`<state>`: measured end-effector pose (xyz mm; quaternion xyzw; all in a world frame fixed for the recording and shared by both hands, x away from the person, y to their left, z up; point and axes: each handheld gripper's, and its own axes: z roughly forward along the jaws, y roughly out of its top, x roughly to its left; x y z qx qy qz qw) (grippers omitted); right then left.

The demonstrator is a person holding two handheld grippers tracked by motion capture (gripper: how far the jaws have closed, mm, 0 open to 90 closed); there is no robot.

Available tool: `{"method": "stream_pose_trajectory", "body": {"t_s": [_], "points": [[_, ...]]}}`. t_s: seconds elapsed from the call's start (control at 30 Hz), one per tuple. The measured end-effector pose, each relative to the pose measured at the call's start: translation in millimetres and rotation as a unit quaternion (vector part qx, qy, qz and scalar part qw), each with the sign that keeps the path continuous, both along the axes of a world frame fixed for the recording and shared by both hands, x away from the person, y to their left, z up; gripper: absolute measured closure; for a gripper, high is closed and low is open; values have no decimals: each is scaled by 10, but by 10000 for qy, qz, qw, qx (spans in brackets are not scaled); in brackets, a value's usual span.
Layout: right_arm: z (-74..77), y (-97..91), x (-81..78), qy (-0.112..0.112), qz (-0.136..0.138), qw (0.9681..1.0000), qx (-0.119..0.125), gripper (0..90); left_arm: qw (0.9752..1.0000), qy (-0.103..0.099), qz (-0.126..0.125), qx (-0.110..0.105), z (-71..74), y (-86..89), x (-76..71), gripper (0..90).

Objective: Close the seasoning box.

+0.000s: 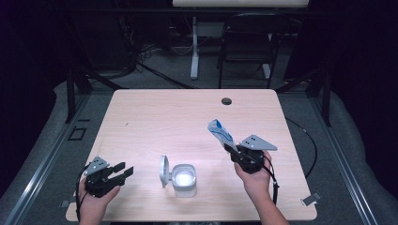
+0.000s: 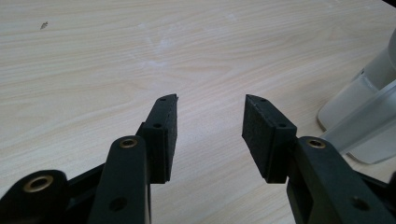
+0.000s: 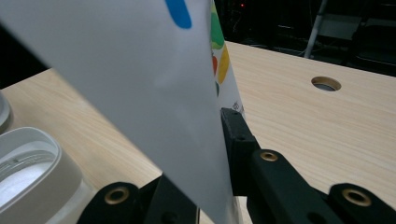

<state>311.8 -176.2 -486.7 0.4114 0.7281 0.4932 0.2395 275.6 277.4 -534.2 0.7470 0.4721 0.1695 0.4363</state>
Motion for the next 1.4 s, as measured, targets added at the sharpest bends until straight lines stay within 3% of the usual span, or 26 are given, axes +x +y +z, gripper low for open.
{"method": "stream_pose_trajectory", "body": {"t_s": [0.43, 0.8, 1.17, 1.4], "points": [[-154, -92, 108, 341, -370, 9987, 42, 851, 10000, -11, 0, -15, 4, 3, -2, 557], [-385, -241, 197, 722, -819, 9940, 41, 852, 10000, -3, -2, -4, 0, 0, 0, 557], [-622, -336, 248, 1198, -1015, 9876, -32, 852, 10000, 15, -14, -7, -7, -1, 2, 557], [-706, -357, 258, 1398, -1067, 9843, 159, 852, 10000, 20, -16, -8, -10, -3, 3, 557]]}}
